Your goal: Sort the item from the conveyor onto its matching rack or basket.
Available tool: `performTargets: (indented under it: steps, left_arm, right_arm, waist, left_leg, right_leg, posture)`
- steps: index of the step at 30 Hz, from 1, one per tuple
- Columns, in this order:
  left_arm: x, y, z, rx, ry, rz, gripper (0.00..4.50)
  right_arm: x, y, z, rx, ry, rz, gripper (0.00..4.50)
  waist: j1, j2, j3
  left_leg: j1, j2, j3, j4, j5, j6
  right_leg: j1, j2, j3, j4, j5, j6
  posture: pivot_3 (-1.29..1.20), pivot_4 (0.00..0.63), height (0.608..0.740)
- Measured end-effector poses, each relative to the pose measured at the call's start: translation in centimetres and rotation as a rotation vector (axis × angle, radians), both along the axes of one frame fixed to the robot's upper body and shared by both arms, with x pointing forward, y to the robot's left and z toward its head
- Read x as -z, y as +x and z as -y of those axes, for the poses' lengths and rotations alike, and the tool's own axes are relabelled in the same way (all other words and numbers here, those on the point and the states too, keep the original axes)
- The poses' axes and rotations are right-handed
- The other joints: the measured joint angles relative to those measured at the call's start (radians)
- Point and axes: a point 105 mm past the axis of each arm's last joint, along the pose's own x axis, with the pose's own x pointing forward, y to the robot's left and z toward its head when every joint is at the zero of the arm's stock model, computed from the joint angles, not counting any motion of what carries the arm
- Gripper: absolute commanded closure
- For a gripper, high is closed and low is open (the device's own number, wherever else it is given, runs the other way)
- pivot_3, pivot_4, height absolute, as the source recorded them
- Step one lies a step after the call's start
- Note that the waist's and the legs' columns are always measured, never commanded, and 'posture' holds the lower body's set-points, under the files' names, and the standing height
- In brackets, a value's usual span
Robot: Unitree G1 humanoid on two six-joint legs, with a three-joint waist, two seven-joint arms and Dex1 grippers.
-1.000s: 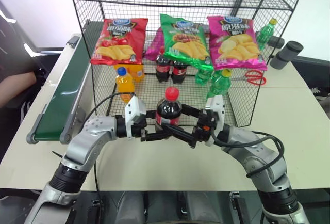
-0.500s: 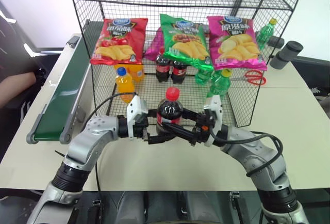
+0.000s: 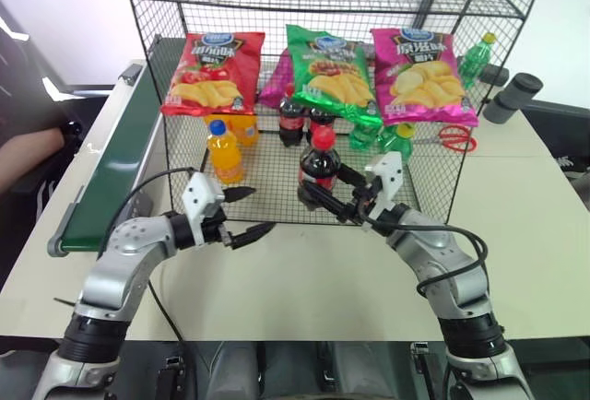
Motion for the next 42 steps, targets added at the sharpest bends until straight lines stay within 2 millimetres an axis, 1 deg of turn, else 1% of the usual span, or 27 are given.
performTargets:
  steps: [2,4,6,8,11,15,19,26,28,29,30,34,37,39,42]
  left_arm:
    - [-0.4,0.3,-0.8,-0.067,-0.028,0.025,0.01]
    - [-0.6,0.3,-1.6,-0.132,-0.05,0.044,0.01]
    - [-0.6,-0.1,-2.0,-0.159,-0.056,0.054,0.01]
    - [-0.5,-0.5,-2.3,-0.175,-0.057,0.06,0.01]
    - [-0.7,-0.8,-2.1,-0.175,-0.064,0.071,0.01]
    - [-0.8,-1.2,-1.8,-0.174,-0.073,0.082,0.01]
    - [-0.8,-1.2,-1.7,-0.169,-0.072,0.08,0.01]
    - [-0.8,-1.2,-1.1,-0.155,-0.086,0.084,0.01]
    - [-1.0,-1.1,-0.8,-0.144,-0.089,0.093,0.0]
    - [-1.1,-1.1,-0.7,-0.139,-0.09,0.098,0.0]
    - [-1.2,-1.0,-0.6,-0.138,-0.09,0.101,0.0]
    - [-1.1,-0.9,-0.6,-0.135,-0.091,0.099,0.0]
    - [-0.9,-0.8,-0.6,-0.137,-0.091,0.095,0.0]
    - [-0.9,-0.8,-0.6,-0.137,-0.091,0.095,0.0]
    - [-0.9,-0.8,-0.7,-0.141,-0.091,0.094,0.0]
  right_arm:
    - [1.3,0.9,-0.5,0.04,-0.017,0.005,1.54]
    - [2.4,2.2,-1.0,0.105,-0.029,0.02,1.54]
    - [2.7,3.6,-0.9,0.176,-0.041,0.049,1.54]
    - [2.6,4.6,-0.6,0.228,-0.045,0.082,1.54]
    - [2.6,5.8,-0.2,0.294,-0.036,0.114,1.54]
    - [4.1,6.8,-0.6,0.324,-0.018,0.08,1.54]
    - [5.0,7.2,-1.2,0.322,-0.004,0.044,1.54]
    - [4.9,7.7,-1.6,0.313,0.014,0.031,1.54]
    - [4.9,7.7,-1.7,0.303,0.024,0.025,0.51]
    - [4.9,7.7,-1.7,0.299,0.029,0.025,0.11]
    - [4.7,7.7,-1.7,0.296,0.036,0.032,0.05]
    - [4.0,7.7,-1.7,0.286,0.051,0.058,0.05]
    - [2.9,7.4,-1.4,0.272,0.061,0.108,0.05]
    - [2.4,7.1,-0.9,0.263,0.062,0.134,0.05]
    - [1.7,5.8,0.8,0.225,0.029,0.177,0.05]
  waist:
    - [-0.001,0.0,0.0]
    - [-0.005,0.0,0.0]
    - [-0.006,0.001,0.0]
    - [-0.005,0.001,0.0]
    - [-0.004,0.001,0.001]
    - [-0.009,0.001,0.001]
    - [-0.016,0.001,0.001]
    - [-0.03,0.001,0.001]
    - [-0.031,0.001,0.001]
    - [-0.031,0.001,0.001]
    - [-0.031,0.002,0.001]
    - [-0.031,0.002,0.001]
    - [-0.031,0.002,0.001]
    - [-0.029,0.002,0.001]
    - [-0.026,0.002,0.001]
  left_leg:
    - [0.0,0.0,0.0,0.0,0.0,0.0]
    - [0.0,0.0,0.001,0.0,0.0,0.0]
    - [0.0,0.0,0.001,0.0,0.0,-0.001]
    - [0.0,0.0,0.001,0.0,0.0,-0.001]
    - [0.0,-0.001,0.001,0.0,0.0,-0.001]
    - [0.001,-0.001,0.002,0.0,0.0,-0.001]
    - [0.001,-0.001,0.002,0.0,0.001,-0.001]
    - [0.001,-0.001,0.001,0.0,0.001,-0.002]
    - [0.001,-0.001,0.001,0.0,0.001,-0.002]
    - [0.001,-0.001,0.001,0.0,0.001,-0.002]
    - [0.001,-0.001,0.001,0.0,0.001,-0.002]
    - [0.001,-0.001,0.001,0.0,0.001,-0.002]
    - [0.001,-0.001,0.002,0.0,0.001,-0.002]
    - [0.001,-0.002,0.001,0.0,0.001,-0.002]
    - [0.001,-0.002,0.001,0.0,0.001,-0.002]
  right_leg:
    - [0.0,0.0,0.0,0.001,0.0,0.0]
    - [-0.001,-0.001,0.0,0.002,0.0,0.0]
    - [-0.001,-0.002,0.0,0.002,0.0,0.0]
    - [-0.001,-0.004,0.0,0.002,0.0,0.0]
    - [-0.001,-0.005,0.0,0.002,0.0,0.0]
    - [-0.001,-0.006,0.0,0.003,0.0,0.0]
    - [-0.002,-0.006,0.0,0.004,0.0,0.0]
    - [-0.002,-0.007,0.0,0.005,0.0,0.0]
    - [-0.002,-0.007,0.0,0.006,0.0,0.0]
    - [-0.002,-0.007,0.0,0.006,0.0,0.0]
    - [-0.002,-0.007,0.0,0.006,0.0,0.0]
    - [-0.002,-0.007,0.0,0.006,0.0,0.0]
    - [-0.002,-0.007,0.0,0.006,0.0,0.0]
    - [-0.002,-0.008,0.0,0.006,0.0,0.0]
    - [-0.002,-0.009,0.0,0.006,0.0,0.0]
  posture:
    - [0.0,0.15,0.74]
    - [0.0,0.15,0.74]
    - [0.0,0.15,0.74]
    - [0.0,0.15,0.74]
    - [0.0,0.15,0.74]
    - [0.0,0.15,0.74]
    - [0.0,0.15,0.74]
    - [0.0,0.15,0.74]
    - [0.0,0.15,0.74]
    - [0.0,0.15,0.74]
    - [0.0,0.15,0.74]
    - [0.0,0.15,0.74]
    - [0.0,0.15,0.74]
    - [0.0,0.15,0.74]
    - [0.0,0.15,0.74]
